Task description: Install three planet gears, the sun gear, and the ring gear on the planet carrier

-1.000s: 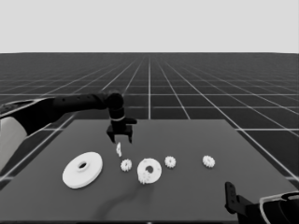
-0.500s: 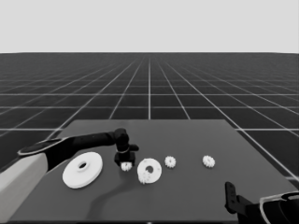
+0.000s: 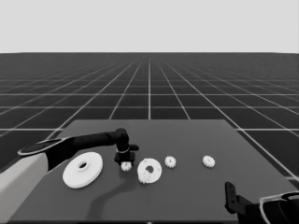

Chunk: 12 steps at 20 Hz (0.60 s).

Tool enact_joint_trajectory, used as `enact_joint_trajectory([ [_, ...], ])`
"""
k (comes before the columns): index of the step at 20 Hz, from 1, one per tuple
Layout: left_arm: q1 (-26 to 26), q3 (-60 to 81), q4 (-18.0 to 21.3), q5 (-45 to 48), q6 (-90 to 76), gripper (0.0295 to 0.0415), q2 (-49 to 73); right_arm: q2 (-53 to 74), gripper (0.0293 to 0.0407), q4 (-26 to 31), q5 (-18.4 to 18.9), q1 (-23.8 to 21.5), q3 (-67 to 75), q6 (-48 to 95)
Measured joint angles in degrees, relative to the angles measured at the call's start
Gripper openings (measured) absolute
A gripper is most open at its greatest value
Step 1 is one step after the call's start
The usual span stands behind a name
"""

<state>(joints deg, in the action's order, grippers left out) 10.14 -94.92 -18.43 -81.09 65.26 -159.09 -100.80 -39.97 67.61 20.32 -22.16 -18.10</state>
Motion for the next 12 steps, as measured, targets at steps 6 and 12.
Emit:
enact_joint_trajectory([
  [6,-21.07,11.25,19.12,-9.11,5.84,0.0312,3.80,0.00,0.0385,0.00,0.00,0.00,0.00,0.00],
  [12,-22.64,4.30,20.70,-9.52,6.74,0.0312,-2.97,0.00,0.0385,0.00,0.00,0.00,0.00,0.00],
])
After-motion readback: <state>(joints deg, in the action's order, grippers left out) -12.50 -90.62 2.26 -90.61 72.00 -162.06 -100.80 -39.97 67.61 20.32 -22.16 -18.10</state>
